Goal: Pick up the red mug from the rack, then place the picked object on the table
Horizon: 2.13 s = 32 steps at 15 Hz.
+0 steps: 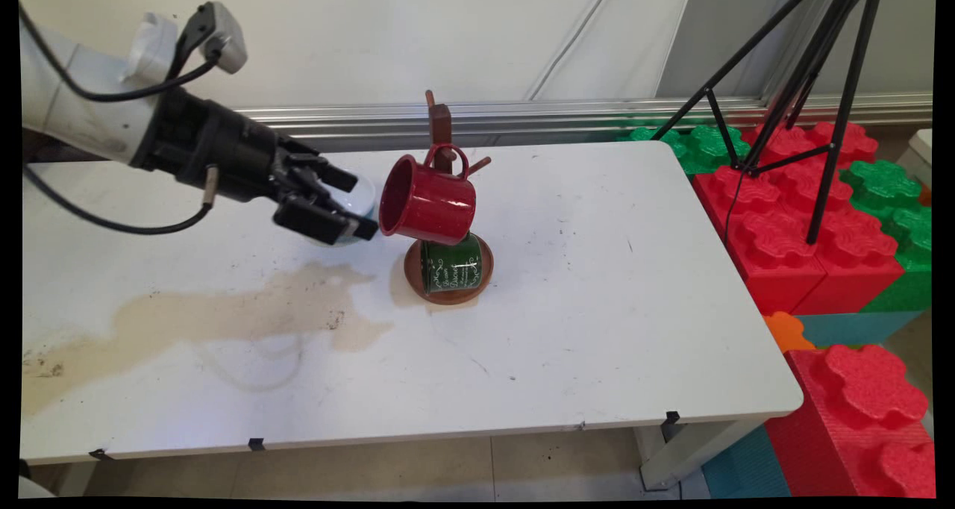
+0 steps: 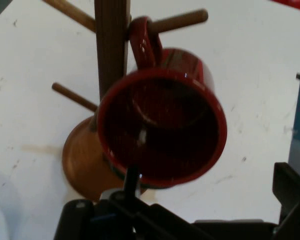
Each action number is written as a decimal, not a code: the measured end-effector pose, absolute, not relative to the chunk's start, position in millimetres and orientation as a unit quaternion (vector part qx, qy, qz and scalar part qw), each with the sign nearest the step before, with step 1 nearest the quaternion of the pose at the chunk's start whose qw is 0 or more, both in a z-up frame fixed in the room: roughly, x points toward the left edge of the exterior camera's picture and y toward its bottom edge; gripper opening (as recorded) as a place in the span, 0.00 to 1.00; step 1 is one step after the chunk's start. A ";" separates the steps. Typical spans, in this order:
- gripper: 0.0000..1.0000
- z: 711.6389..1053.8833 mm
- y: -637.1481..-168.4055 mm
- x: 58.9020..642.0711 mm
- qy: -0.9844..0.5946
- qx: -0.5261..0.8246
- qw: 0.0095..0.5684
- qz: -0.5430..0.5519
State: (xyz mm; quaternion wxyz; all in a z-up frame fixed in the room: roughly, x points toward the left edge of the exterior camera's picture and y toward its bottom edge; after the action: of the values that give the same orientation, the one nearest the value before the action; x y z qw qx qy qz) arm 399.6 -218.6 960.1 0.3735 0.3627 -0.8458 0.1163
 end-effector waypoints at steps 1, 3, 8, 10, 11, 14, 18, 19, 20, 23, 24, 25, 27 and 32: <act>1.00 959.6 -220.5 397.6 -0.843 0.365 0.377 0.114; 1.00 958.0 -225.1 392.4 -0.837 0.372 0.386 0.109; 1.00 950.3 -237.8 376.4 -0.821 0.390 0.407 0.092; 1.00 947.3 -241.4 371.0 -0.817 0.394 0.412 0.087; 1.00 945.4 -243.2 368.1 -0.815 0.396 0.414 0.085; 1.00 939.3 -247.5 360.3 -0.812 0.401 0.417 0.078; 1.00 933.6 -251.3 354.7 -0.809 0.406 0.419 0.073; 1.00 932.3 -252.0 353.6 -0.808 0.407 0.419 0.073; 1.00 931.5 -252.5 353.1 -0.808 0.408 0.420 0.072; 1.00 928.1 -254.7 351.3 -0.807 0.410 0.419 0.073; 1.00 927.3 -255.2 351.0 -0.807 0.410 0.419 0.073; 1.00 926.1 -255.8 350.6 -0.807 0.411 0.418 0.073; 0.00 924.0 -257.0 349.7 -0.807 0.411 0.418 0.074; 0.00 924.3 -256.9 349.5 -0.807 0.411 0.417 0.078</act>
State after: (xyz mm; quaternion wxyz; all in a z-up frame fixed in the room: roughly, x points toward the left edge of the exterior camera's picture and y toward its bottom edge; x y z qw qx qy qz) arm 349.5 -256.9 924.3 0.4173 0.4109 -0.8069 0.0777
